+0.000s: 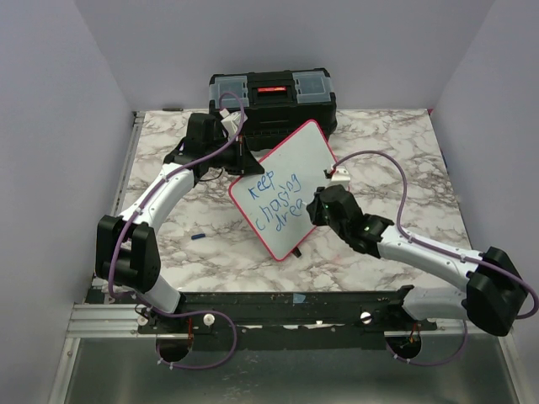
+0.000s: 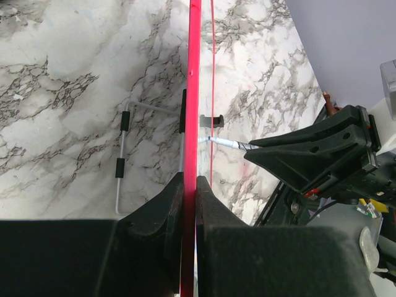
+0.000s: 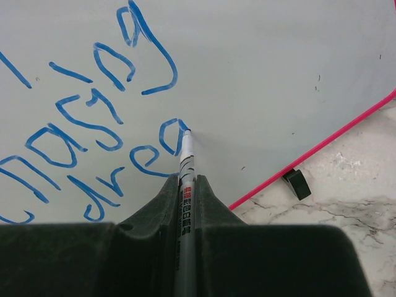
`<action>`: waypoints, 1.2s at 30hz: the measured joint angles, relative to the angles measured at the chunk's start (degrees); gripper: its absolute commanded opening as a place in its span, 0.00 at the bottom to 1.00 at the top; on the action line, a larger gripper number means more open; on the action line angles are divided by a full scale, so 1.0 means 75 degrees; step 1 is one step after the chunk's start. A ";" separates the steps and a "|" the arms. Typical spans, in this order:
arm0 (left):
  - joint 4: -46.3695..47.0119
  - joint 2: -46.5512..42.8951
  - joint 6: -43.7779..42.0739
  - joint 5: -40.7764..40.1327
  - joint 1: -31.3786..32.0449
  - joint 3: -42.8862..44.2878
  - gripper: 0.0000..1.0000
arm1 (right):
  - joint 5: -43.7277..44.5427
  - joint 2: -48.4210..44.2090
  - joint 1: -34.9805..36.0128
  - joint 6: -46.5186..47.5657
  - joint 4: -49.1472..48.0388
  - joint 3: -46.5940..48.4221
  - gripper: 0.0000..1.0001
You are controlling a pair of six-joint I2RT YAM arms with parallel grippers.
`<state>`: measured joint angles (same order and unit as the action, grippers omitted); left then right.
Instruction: Write a sentence on the whiteboard
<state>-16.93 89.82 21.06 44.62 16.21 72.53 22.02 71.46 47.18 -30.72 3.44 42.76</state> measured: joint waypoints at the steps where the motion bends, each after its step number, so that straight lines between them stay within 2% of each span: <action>1: -0.0003 0.0000 0.0000 -0.0003 0.0000 0.0000 0.00 | 0.0000 -0.0029 0.0000 -0.0026 0.0000 -0.0061 0.01; 16: -0.0006 0.0000 0.0006 0.0006 0.0006 0.0009 0.00 | 0.0012 -0.0221 0.0000 -0.0114 0.0096 -0.0251 0.01; 26: -0.0076 0.0017 -0.0029 0.0015 0.0067 0.0099 0.00 | 0.0192 -0.0979 0.0000 -0.0076 0.0577 -0.0055 0.01; 36: -0.0085 0.0015 -0.0029 0.0015 0.0070 0.0099 0.00 | 0.0312 -0.0434 0.0000 0.0055 0.0510 0.0041 0.01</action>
<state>-17.56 89.93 20.84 44.73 16.73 73.28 24.36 68.20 47.18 -30.30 7.27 43.07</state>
